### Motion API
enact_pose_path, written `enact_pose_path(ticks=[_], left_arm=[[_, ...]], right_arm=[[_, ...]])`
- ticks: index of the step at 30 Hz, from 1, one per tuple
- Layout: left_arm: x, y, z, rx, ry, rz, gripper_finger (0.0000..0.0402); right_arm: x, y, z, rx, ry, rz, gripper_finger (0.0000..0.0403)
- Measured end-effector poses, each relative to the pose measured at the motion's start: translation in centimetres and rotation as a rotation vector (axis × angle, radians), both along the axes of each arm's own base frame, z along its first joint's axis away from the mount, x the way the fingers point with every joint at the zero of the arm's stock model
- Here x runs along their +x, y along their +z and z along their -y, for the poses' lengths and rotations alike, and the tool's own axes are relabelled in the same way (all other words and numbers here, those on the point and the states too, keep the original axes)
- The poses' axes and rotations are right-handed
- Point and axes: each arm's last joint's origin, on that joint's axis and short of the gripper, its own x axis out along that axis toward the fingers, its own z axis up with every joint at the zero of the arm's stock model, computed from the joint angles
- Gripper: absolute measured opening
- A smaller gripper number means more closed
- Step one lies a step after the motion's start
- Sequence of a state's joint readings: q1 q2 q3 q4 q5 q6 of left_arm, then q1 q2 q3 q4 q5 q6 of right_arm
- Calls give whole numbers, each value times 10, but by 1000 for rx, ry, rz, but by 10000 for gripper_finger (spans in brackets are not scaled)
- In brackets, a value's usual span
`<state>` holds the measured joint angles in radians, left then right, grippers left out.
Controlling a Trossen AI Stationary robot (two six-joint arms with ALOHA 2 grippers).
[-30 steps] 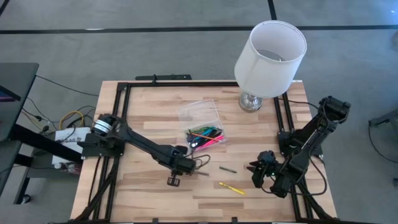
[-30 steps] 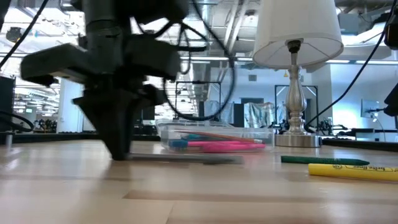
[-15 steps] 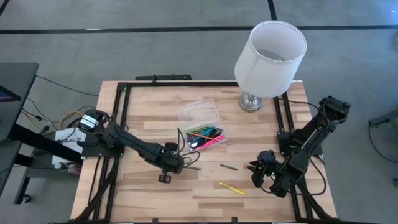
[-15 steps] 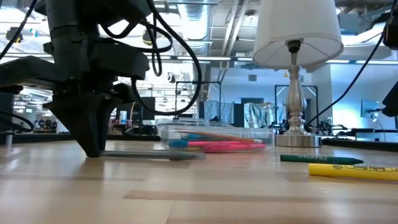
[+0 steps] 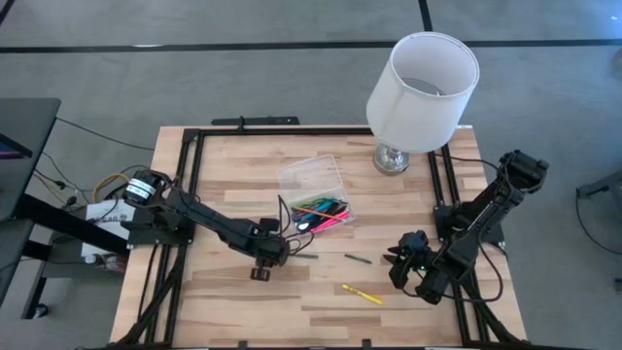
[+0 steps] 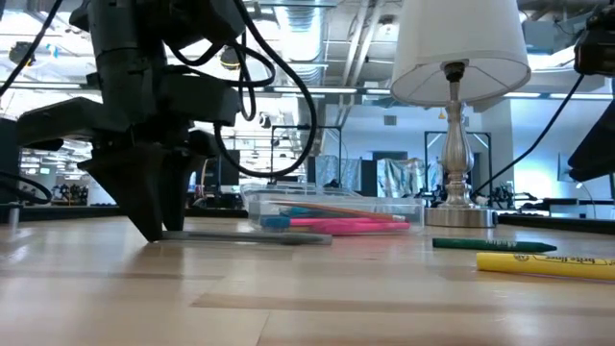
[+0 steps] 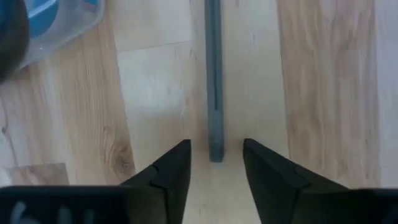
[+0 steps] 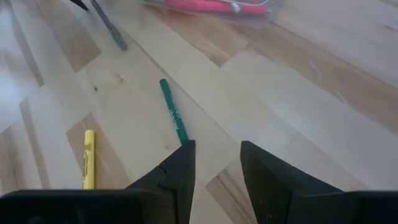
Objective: Pick & place school supplies into a supply box
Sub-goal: Move the gray ballpoint pen near the transparent supply box, then put the gray ballpen into the transparent supply box
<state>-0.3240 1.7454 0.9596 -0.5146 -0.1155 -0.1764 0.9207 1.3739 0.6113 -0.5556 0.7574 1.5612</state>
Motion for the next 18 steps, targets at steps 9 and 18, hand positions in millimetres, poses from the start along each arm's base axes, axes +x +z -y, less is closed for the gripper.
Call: enact_pose_path(ticks=[9,18], left_arm=[[15,7,4,-60,27,161,165],[30,0,-9,-64,42,228,156]], right_arm=[[-1,0,1,-31,18,-18,120],[-1,-1,3,-45,17,-27,120]])
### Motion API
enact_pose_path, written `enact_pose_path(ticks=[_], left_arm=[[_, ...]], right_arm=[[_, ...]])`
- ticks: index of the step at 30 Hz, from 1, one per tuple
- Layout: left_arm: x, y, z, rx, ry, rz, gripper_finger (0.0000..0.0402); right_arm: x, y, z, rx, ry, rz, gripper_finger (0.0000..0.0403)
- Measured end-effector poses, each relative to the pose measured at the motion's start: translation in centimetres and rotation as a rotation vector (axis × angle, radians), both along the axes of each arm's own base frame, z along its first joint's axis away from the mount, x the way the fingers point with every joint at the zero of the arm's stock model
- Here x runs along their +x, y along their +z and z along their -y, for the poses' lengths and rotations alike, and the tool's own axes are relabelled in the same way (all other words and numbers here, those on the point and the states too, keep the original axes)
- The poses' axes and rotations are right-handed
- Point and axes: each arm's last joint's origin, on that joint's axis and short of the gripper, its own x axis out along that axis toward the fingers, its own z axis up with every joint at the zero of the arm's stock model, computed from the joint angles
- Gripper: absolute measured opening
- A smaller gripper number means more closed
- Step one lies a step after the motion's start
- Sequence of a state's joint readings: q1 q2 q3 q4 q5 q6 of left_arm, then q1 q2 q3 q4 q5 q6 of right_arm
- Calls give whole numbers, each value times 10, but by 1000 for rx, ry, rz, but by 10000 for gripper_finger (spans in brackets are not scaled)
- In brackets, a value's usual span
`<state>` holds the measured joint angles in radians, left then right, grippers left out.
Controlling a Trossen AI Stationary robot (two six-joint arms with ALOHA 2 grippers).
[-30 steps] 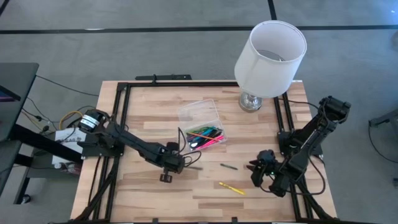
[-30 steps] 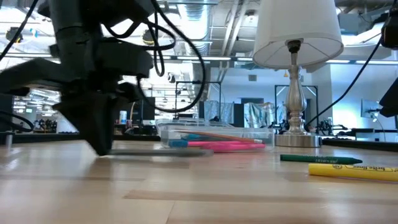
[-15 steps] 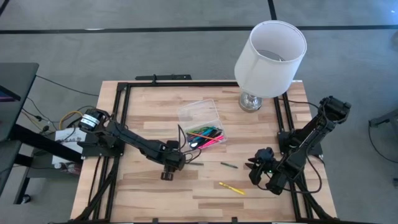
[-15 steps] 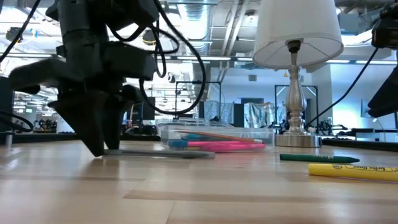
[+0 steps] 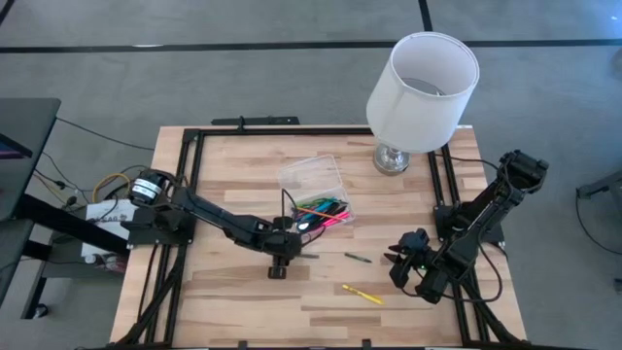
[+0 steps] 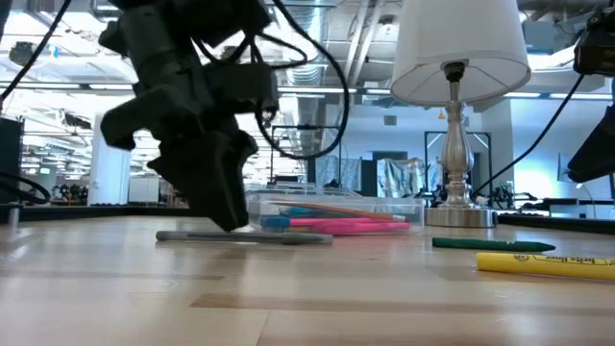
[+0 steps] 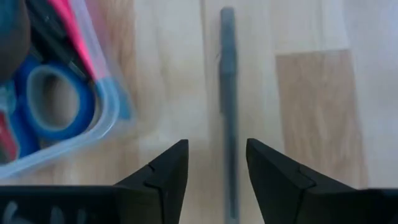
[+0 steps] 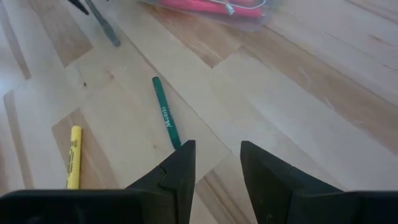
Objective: Pick & place school supplies into a supply box
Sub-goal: Put the gray ballpen into the transparent supply box
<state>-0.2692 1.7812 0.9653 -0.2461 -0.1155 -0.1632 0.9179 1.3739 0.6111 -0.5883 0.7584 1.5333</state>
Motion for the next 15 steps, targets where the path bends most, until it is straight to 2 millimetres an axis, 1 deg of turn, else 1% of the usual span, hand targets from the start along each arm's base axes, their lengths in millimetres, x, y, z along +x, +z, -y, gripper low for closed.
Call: enact_pose_path(ticks=[7,9,12,15], left_arm=[[10,-16,1,-48,-31,5,145],[10,-20,2,-48,-34,-3,142],[10,-21,3,-39,-35,-7,134],[9,-21,3,-23,-37,-11,116]], right_arm=[[2,0,1,9,-14,6,120],[3,0,1,16,-13,10,120],[3,0,0,19,-12,12,120],[3,0,0,19,-12,11,120]])
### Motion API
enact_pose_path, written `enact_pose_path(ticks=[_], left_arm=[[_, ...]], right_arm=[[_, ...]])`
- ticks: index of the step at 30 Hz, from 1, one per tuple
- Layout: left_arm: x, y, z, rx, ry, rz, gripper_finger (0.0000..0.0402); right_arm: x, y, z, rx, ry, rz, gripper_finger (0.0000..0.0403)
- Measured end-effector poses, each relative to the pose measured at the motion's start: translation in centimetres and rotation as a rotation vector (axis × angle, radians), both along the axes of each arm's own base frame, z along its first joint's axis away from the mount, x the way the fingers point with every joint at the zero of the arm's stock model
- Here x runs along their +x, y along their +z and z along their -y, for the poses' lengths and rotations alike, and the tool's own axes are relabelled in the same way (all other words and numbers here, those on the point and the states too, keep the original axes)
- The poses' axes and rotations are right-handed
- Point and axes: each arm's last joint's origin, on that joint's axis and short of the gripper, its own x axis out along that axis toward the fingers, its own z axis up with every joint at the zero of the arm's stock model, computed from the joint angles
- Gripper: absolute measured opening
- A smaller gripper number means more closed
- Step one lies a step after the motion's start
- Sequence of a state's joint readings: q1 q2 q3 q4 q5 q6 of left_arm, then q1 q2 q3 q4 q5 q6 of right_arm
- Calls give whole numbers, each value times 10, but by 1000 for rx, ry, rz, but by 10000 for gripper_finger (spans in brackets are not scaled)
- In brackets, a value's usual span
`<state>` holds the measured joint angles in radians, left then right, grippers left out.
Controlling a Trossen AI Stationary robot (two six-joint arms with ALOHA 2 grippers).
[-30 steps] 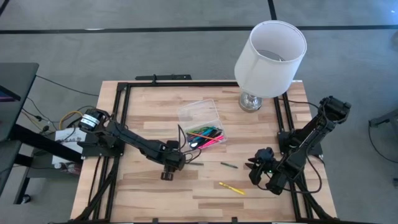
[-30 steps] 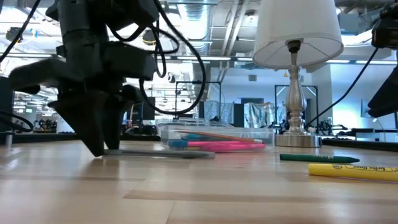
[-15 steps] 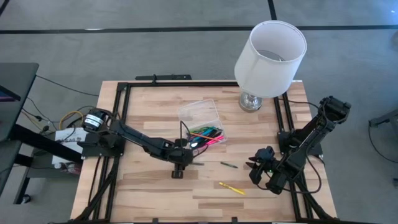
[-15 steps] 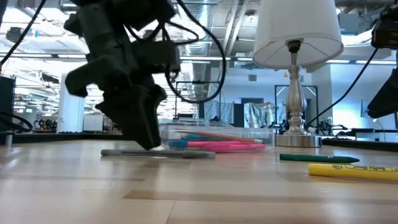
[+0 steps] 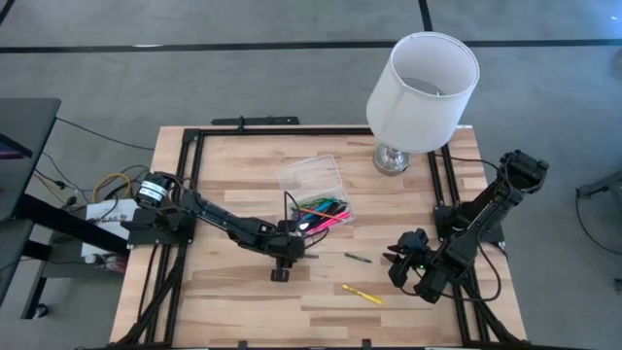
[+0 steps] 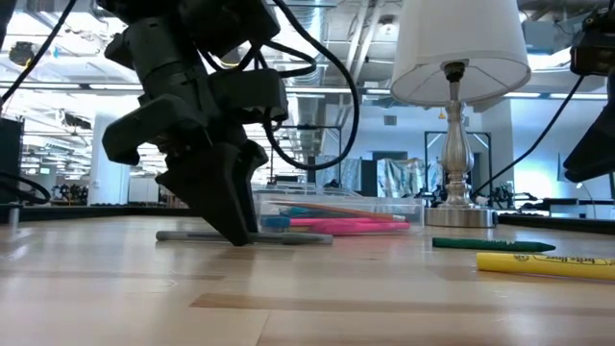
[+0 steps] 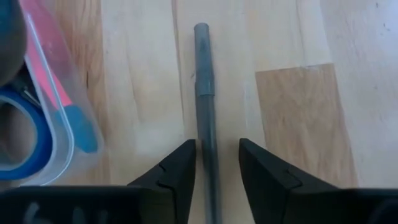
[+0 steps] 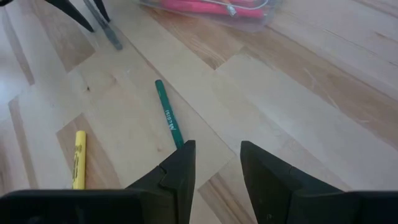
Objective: Pick & place school supplies into a supply box
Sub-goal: Put the gray ballpen into the transparent supply box
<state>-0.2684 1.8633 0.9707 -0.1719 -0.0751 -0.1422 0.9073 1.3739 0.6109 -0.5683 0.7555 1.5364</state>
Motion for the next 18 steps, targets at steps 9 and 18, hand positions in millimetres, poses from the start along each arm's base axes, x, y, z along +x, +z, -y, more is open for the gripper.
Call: enact_pose_path(ticks=[9,18], left_arm=[[-5,-3,5,13,-42,-41,46],[-5,-2,7,14,-47,-40,19]], right_arm=[[0,0,0,0,0,0,120],[0,0,0,0,0,0,120]])
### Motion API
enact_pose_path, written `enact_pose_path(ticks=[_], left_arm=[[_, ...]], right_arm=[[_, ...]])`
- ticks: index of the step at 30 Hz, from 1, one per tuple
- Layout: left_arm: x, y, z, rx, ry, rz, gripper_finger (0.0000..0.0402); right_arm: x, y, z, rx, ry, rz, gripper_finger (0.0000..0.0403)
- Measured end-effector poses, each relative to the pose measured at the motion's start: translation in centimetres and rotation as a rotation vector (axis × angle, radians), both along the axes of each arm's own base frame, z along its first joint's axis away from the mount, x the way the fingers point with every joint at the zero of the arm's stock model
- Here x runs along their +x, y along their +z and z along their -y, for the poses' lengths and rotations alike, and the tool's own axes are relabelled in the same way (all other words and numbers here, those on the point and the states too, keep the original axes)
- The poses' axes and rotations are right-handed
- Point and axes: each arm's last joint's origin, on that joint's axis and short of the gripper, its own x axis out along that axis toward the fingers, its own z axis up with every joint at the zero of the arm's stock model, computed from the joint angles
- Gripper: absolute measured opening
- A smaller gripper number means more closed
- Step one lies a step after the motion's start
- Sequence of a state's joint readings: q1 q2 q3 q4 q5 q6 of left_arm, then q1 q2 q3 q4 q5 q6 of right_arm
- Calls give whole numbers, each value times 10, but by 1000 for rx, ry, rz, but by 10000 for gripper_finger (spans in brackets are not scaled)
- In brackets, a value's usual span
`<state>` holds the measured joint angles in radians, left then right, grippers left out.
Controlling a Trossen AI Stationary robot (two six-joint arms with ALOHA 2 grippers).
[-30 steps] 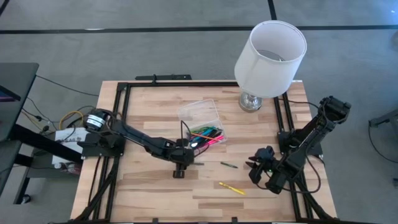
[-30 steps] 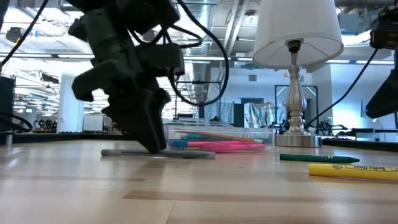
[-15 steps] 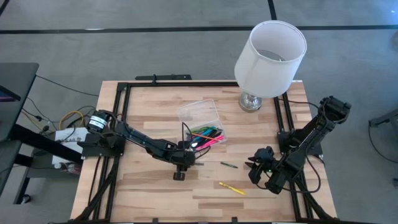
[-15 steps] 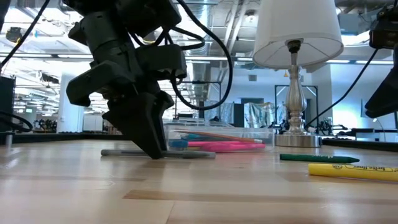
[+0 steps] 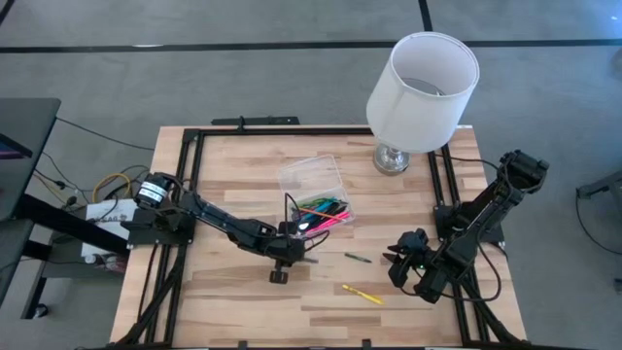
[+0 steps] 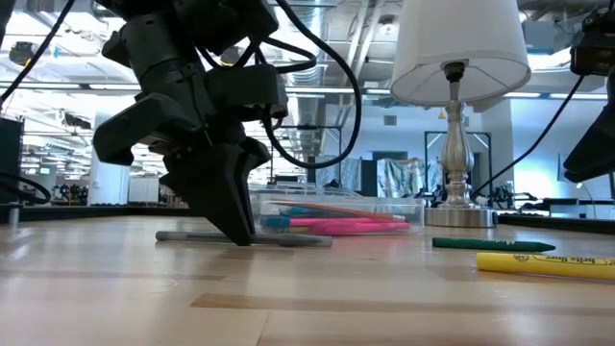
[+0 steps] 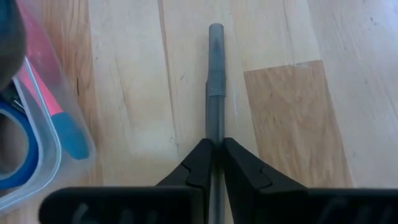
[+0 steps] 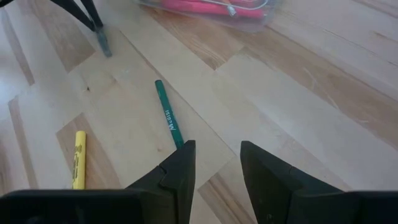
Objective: Pick & place school supplies into a supply box
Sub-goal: Put the gray ballpen into the transparent supply box
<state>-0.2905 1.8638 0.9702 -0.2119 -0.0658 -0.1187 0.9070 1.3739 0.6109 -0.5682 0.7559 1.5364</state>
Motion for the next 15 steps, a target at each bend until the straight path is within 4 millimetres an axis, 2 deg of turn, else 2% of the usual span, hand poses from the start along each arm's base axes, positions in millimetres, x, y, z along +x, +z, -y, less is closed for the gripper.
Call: enact_pose_path(ticks=[15], left_arm=[[31,34,0,-20,-5,86,17]], right_arm=[[0,0,0,3,0,2,120]])
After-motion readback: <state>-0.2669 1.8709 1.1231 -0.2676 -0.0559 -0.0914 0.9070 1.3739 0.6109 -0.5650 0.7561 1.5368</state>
